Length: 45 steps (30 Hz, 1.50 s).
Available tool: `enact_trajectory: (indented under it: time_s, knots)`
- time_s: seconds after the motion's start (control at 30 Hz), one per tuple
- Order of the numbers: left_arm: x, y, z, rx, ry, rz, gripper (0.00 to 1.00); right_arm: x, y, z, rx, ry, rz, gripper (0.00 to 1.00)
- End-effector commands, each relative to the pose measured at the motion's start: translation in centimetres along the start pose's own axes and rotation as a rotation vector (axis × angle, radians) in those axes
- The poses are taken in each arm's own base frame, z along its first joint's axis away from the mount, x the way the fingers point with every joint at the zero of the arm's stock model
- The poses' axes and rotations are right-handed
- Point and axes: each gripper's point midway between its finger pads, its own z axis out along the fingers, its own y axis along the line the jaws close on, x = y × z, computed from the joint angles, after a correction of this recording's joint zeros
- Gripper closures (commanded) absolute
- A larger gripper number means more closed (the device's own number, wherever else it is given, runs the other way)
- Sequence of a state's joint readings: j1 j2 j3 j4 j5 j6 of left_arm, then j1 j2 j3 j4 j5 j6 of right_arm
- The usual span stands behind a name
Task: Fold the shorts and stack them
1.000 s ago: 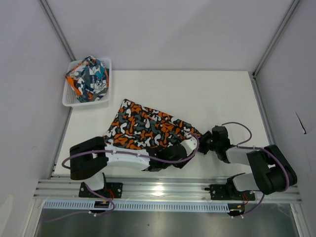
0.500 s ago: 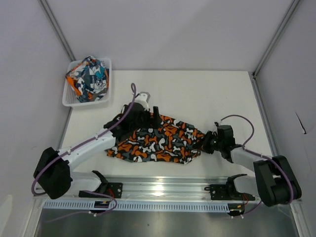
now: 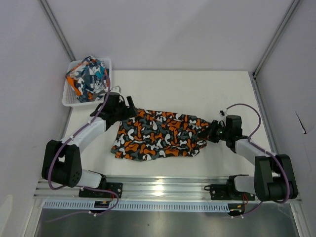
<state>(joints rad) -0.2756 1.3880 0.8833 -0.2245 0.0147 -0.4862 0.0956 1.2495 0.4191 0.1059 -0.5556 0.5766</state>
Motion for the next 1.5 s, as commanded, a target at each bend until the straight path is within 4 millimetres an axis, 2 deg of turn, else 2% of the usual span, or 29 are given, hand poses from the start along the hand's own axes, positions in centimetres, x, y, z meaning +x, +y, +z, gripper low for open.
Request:
enact_trajectory:
  time_s: [0.0,0.07,0.17,0.2,0.23,0.27,0.33,0.37,0.43,0.5,0.53,0.6,0.63,0.67,0.7,0.77,1.07,1.13,1.17,1.23,1.27,1.33,1.47]
  knots:
    - [-1.6,1.1,0.8,0.010,-0.027,-0.070,0.08,-3.0,2.0,0.2,-0.054,-0.007,-0.130,1.00]
    - [-1.8,2.3,1.8,-0.014,-0.019,-0.102,0.08,-3.1,1.7,0.9,-0.051,0.011,-0.130,1.00]
    - [-2.7,3.1,3.1,-0.026,-0.011,-0.132,0.08,-2.9,1.8,1.4,-0.073,0.012,-0.146,0.99]
    - [-2.3,3.9,4.0,-0.047,0.011,-0.148,0.08,-2.4,1.7,1.6,-0.075,0.019,-0.152,0.99]
    - [-3.6,3.7,4.4,-0.044,0.002,-0.150,0.09,-2.5,1.6,1.7,-0.066,0.008,-0.163,0.99]
    - [-3.6,3.9,4.8,-0.056,0.014,-0.154,0.09,-2.4,1.4,1.7,-0.059,0.010,-0.165,0.99]
    - [-2.5,4.6,6.4,-0.087,0.074,-0.163,0.09,-2.2,1.5,1.8,-0.056,0.010,-0.174,1.00]
    - [-3.8,4.1,6.8,-0.079,0.056,-0.167,0.09,-2.4,1.6,1.8,-0.058,0.004,-0.182,1.00]
    - [-3.7,4.3,8.2,-0.091,0.082,-0.182,0.10,-2.0,1.7,1.9,-0.057,0.008,-0.197,1.00]
    - [-5.0,3.8,8.9,-0.084,0.068,-0.191,0.11,-1.9,1.8,2.0,-0.057,0.008,-0.207,1.00]
    - [-4.5,4.2,9.6,-0.097,0.085,-0.196,0.11,-1.8,1.9,2.0,-0.062,0.008,-0.212,1.00]
    - [-5.2,4.0,10.2,-0.097,0.077,-0.201,0.13,-1.6,1.9,2.1,-0.063,0.015,-0.211,1.00]
    - [-4.8,4.3,10.5,-0.115,0.093,-0.206,0.15,-1.6,1.9,2.1,-0.065,0.013,-0.213,1.00]
    - [-4.1,4.8,11.2,-0.130,0.118,-0.209,0.17,-1.6,2.0,2.1,-0.066,0.013,-0.214,1.00]
    - [-4.7,4.5,11.5,-0.127,0.116,-0.209,0.24,-1.5,1.9,2.1,-0.066,0.014,-0.212,1.00]
    - [-3.6,5.1,12.0,-0.149,0.151,-0.211,0.32,-1.6,1.9,2.1,-0.066,0.011,-0.213,1.00]
    - [-2.1,4.9,11.3,-0.198,0.188,-0.139,0.51,-1.8,1.9,1.8,-0.059,-0.005,-0.212,1.00]
    - [-1.7,4.5,11.2,-0.196,0.200,-0.123,0.58,-1.9,2.0,1.6,-0.062,-0.014,-0.216,1.00]
    - [-1.5,4.5,11.2,-0.197,0.203,-0.114,0.75,-1.9,1.9,1.6,-0.059,-0.017,-0.213,1.00]
    - [-1.7,5.1,11.2,-0.227,0.189,-0.107,0.97,-1.9,1.8,1.4,-0.054,-0.020,-0.209,1.00]
    - [-1.4,5.5,11.1,-0.245,0.191,-0.107,1.00,-2.1,1.9,1.3,-0.052,-0.028,-0.213,1.00]
    - [-2.1,5.5,11.1,-0.252,0.172,-0.104,1.00,-2.3,1.5,1.1,-0.036,-0.041,-0.201,1.00]
    - [-2.1,6.6,10.9,-0.303,0.166,-0.099,1.00,-3.3,0.3,0.2,0.014,-0.095,-0.164,1.00]
